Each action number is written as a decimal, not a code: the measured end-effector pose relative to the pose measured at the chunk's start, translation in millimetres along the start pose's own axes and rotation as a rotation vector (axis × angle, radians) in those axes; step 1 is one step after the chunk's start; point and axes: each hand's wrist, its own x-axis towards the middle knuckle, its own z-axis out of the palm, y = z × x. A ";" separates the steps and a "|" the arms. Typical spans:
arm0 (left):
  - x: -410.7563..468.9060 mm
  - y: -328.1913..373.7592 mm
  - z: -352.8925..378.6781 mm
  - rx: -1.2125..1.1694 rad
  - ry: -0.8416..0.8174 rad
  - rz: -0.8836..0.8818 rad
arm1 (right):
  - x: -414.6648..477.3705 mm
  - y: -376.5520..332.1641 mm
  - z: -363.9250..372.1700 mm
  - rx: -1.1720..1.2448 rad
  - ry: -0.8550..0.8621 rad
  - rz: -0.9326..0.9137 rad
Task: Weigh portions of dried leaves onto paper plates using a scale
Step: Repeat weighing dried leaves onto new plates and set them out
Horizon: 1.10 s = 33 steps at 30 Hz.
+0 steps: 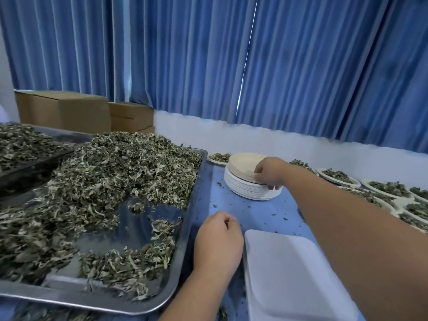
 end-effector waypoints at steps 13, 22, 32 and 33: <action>0.1 -0.2 1.0 0.010 -0.019 -0.003 | 13.0 13.7 -13.0 0.080 -0.041 -0.026; -0.8 0.3 0.0 0.032 -0.033 0.008 | 17.8 21.0 -22.4 0.069 -0.080 -0.047; -0.8 1.2 -0.6 0.030 -0.034 -0.013 | 16.3 16.6 -28.1 -0.003 -0.073 -0.085; -0.6 1.1 -0.6 0.031 -0.032 -0.014 | 15.5 15.5 -29.2 -0.019 -0.059 -0.092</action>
